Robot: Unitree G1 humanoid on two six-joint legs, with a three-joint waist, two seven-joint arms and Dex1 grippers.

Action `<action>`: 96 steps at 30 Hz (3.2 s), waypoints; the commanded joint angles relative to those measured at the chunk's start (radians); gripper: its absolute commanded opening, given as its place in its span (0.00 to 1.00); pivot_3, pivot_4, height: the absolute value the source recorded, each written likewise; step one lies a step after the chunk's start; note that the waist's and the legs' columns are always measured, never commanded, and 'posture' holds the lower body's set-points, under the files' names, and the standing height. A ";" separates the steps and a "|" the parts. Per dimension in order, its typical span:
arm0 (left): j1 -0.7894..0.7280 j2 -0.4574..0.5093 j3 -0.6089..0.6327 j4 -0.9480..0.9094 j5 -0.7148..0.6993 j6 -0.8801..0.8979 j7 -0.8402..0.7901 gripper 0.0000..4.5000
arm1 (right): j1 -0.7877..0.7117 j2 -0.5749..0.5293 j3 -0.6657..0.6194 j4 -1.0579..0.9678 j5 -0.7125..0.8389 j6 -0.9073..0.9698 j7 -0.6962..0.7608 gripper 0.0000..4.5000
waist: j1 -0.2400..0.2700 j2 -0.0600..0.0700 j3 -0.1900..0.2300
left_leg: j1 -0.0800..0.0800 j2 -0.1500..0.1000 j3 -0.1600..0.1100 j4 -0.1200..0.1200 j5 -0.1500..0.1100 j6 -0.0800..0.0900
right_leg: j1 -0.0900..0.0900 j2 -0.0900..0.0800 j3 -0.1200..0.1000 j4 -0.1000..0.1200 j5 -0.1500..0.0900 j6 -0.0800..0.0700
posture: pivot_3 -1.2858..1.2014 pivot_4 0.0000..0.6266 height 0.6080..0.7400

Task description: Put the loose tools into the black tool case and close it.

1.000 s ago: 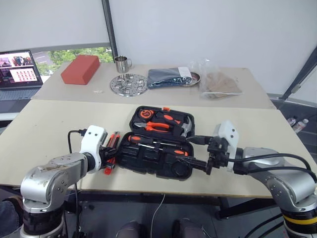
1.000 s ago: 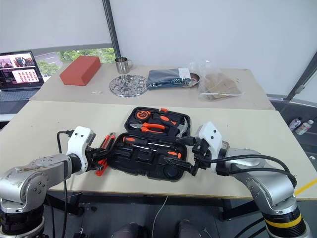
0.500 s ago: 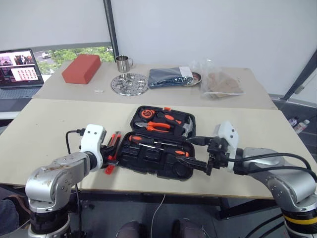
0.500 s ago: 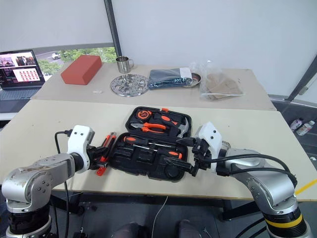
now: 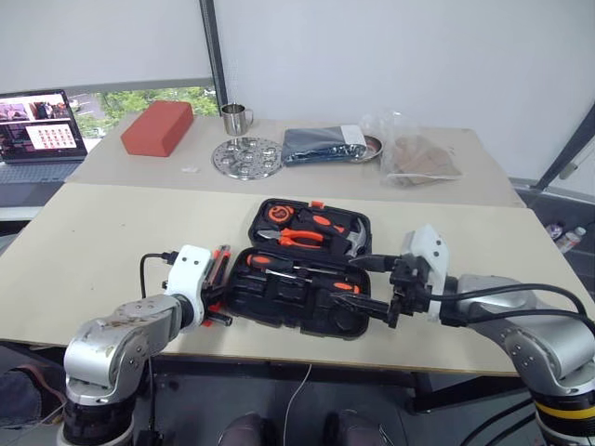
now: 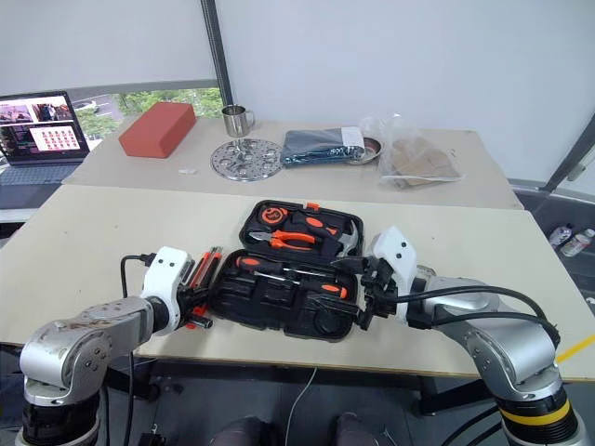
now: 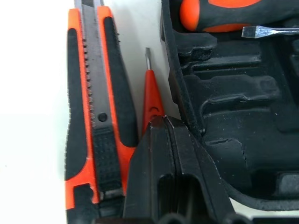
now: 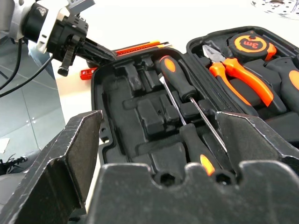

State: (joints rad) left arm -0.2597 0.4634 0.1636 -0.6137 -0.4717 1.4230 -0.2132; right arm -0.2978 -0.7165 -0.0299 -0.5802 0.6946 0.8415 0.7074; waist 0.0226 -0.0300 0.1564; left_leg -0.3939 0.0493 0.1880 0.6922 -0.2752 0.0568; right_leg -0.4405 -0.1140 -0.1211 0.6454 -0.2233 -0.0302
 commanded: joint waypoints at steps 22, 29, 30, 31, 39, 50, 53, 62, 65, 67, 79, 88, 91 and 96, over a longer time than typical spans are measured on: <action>-0.016 0.036 -0.073 0.090 0.025 0.033 -0.027 0.41 | -0.029 -0.006 -0.016 -0.032 0.032 -0.005 -0.007 1.00 | 0.003 0.000 0.000 | -0.002 0.000 -0.002 0.000 0.000 0.000 | 0.000 0.000 -0.002 -0.002 0.000 0.001 | 0.52 0.24 0.97; -0.077 0.097 -0.034 0.100 0.007 0.066 -0.082 0.09 | -0.017 -0.026 -0.025 -0.050 0.035 -0.014 0.020 1.00 | 0.006 0.000 0.000 | -0.002 0.000 -0.002 0.000 0.000 0.001 | 0.000 0.000 -0.002 -0.002 0.000 0.001 | 0.52 0.24 0.97; -0.092 0.119 -0.018 0.104 0.005 0.068 -0.098 0.09 | -0.011 -0.033 -0.029 -0.054 0.034 -0.018 0.029 1.00 | 0.005 0.000 0.000 | -0.002 0.000 -0.002 0.000 0.000 0.001 | 0.000 0.000 -0.002 -0.002 0.000 0.001 | 0.52 0.24 0.97; -0.110 0.147 0.002 0.110 -0.005 0.074 -0.121 0.09 | -0.005 -0.043 -0.035 -0.057 0.043 -0.014 0.042 1.00 | 0.004 0.000 0.000 | -0.003 0.000 -0.002 0.000 0.000 0.001 | -0.001 0.000 -0.002 -0.002 0.000 0.001 | 0.52 0.24 0.97; -0.178 0.525 -0.022 0.194 -0.100 -0.215 -0.551 0.09 | 0.024 -0.112 -0.055 -0.090 0.112 -0.003 0.113 1.00 | -0.010 -0.001 0.003 | -0.009 0.000 -0.002 0.000 0.002 0.003 | -0.009 0.001 -0.003 -0.001 0.000 0.001 | 0.52 0.24 0.97; -0.608 0.413 -0.573 0.711 0.234 -0.955 -1.229 0.09 | 0.063 -0.074 -0.024 -0.108 0.062 -0.043 0.059 1.00 | 0.006 0.000 0.003 | -0.015 -0.002 0.004 0.004 0.005 0.008 | -0.015 0.004 -0.004 0.001 0.001 0.001 | 0.52 0.24 0.97; -0.702 0.308 -0.640 0.892 0.310 -1.047 -1.277 0.09 | 0.082 -0.067 -0.034 -0.129 0.062 -0.039 0.028 1.00 | -0.005 -0.001 0.004 | -0.015 -0.002 0.004 0.006 0.005 0.010 | -0.015 0.005 -0.003 0.001 0.001 0.002 | 0.52 0.24 0.97; -0.764 0.150 -0.679 1.081 0.409 -1.153 -1.339 0.09 | 0.139 -0.056 -0.061 -0.180 0.063 -0.035 -0.060 1.00 | -0.014 -0.001 0.004 | -0.017 0.000 0.004 0.009 0.005 0.011 | -0.016 0.007 -0.003 0.002 0.000 0.003 | 0.52 0.24 0.97; -0.761 0.131 -0.685 1.104 0.439 -1.158 -1.349 0.09 | 0.148 -0.053 -0.065 -0.188 0.066 -0.036 -0.080 1.00 | -0.012 -0.001 0.004 | -0.017 0.000 0.003 0.011 0.005 0.012 | -0.016 0.006 -0.003 0.002 0.000 0.003 | 0.52 0.24 0.97; -0.759 0.127 -0.687 1.133 0.470 -1.184 -1.335 0.09 | 0.151 -0.052 -0.067 -0.190 0.068 -0.037 -0.090 1.00 | -0.012 -0.001 0.004 | -0.017 0.000 0.003 0.012 0.004 0.012 | -0.016 0.006 -0.003 0.002 0.000 0.003 | 0.52 0.24 0.97; -0.724 0.121 -0.646 1.143 0.475 -1.204 -1.363 0.09 | 0.137 -0.045 -0.059 -0.167 0.067 -0.046 -0.106 1.00 | -0.019 -0.001 0.004 | -0.017 0.001 0.003 0.013 0.004 0.013 | -0.015 0.006 -0.003 0.004 0.000 0.003 | 0.52 0.24 0.97; -0.661 0.292 -0.534 0.973 0.145 -1.089 -1.401 0.62 | 0.156 -0.054 -0.077 -0.173 0.078 -0.036 -0.101 1.00 | -0.026 -0.001 0.004 | -0.018 0.002 0.002 0.014 0.004 0.013 | -0.016 0.006 -0.002 0.004 0.000 0.003 | 0.52 0.24 0.97; -0.609 0.276 -0.456 0.991 0.111 -1.066 -1.392 0.46 | 0.164 -0.051 -0.074 -0.173 0.075 -0.037 -0.102 1.00 | -0.023 0.000 0.003 | -0.016 0.001 0.002 0.014 0.004 0.013 | -0.014 0.006 -0.002 0.005 0.000 0.003 | 0.52 0.24 0.97; -0.557 0.168 -0.401 1.064 0.157 -1.178 -1.279 0.05 | 0.153 -0.047 -0.065 -0.163 0.072 -0.035 -0.105 1.00 | -0.009 0.000 0.003 | -0.017 0.000 0.001 0.020 0.003 0.015 | -0.012 0.006 -0.003 0.005 0.001 0.005 | 0.52 0.24 0.97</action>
State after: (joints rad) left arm -0.8055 0.6512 -0.2738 0.4377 -0.3304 0.2976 -1.5322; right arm -0.1360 -0.7646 -0.0728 -0.7295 0.7599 0.8167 0.6055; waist 0.0135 -0.0295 0.1593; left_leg -0.4121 0.0495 0.1883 0.7130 -0.2725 0.0726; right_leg -0.4526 -0.1082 -0.1239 0.6502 -0.2216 -0.0245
